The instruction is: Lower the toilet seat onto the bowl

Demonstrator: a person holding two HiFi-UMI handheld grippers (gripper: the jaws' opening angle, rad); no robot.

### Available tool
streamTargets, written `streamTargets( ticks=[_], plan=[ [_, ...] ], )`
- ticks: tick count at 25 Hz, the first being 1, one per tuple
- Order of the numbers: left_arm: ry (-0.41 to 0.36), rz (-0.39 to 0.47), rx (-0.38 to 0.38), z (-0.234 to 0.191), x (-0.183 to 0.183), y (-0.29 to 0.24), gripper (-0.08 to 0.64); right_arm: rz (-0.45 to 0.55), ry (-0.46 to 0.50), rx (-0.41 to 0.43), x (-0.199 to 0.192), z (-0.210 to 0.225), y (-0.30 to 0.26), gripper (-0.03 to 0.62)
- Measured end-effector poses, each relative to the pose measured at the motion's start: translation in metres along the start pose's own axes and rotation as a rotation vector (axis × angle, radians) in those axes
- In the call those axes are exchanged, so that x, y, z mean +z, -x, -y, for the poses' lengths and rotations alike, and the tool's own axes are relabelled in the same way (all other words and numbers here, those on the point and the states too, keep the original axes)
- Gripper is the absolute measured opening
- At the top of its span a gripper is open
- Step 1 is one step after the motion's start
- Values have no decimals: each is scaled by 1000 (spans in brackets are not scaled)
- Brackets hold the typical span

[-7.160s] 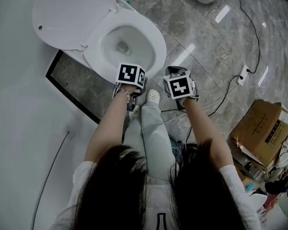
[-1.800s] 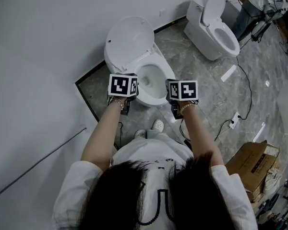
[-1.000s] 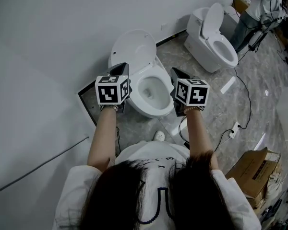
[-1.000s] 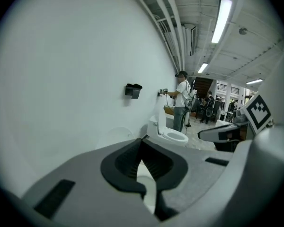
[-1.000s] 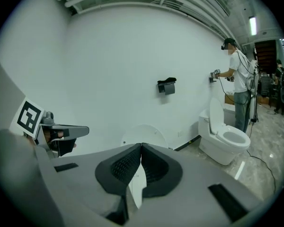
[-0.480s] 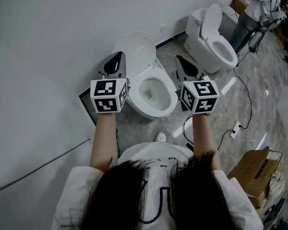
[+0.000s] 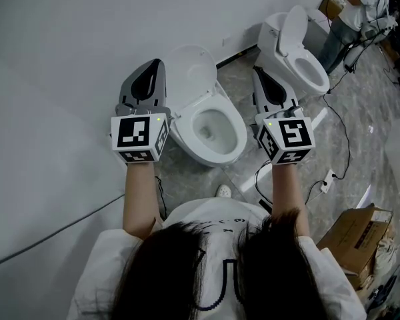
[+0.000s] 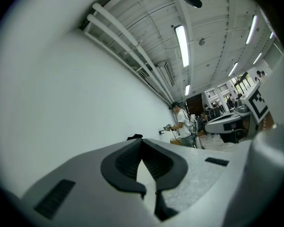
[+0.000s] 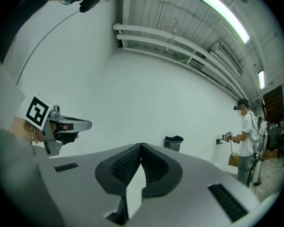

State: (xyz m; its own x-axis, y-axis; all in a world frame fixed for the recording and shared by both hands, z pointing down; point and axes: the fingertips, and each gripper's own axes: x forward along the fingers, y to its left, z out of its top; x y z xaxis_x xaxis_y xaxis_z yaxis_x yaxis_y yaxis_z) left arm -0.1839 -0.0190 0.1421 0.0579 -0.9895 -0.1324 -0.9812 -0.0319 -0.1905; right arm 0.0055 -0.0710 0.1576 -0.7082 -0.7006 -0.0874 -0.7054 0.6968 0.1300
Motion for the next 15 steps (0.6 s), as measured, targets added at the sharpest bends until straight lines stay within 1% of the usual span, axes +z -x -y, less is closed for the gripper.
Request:
streamTargets(
  ticks=[3,9,13,15],
  plan=[
    [-24,40,5,-3,11,4,9,16,55,-13,11,1,2,28],
    [-41,100,14,-8,31,11,9,66,114,-11,34,3,8,27],
    [-49,146,17,-10,43,15,9,38,120,-51,38,5,12,26],
    [-54,159,22,-11,48,16,9,57,117,-62,42,7,14,26]
  ],
)
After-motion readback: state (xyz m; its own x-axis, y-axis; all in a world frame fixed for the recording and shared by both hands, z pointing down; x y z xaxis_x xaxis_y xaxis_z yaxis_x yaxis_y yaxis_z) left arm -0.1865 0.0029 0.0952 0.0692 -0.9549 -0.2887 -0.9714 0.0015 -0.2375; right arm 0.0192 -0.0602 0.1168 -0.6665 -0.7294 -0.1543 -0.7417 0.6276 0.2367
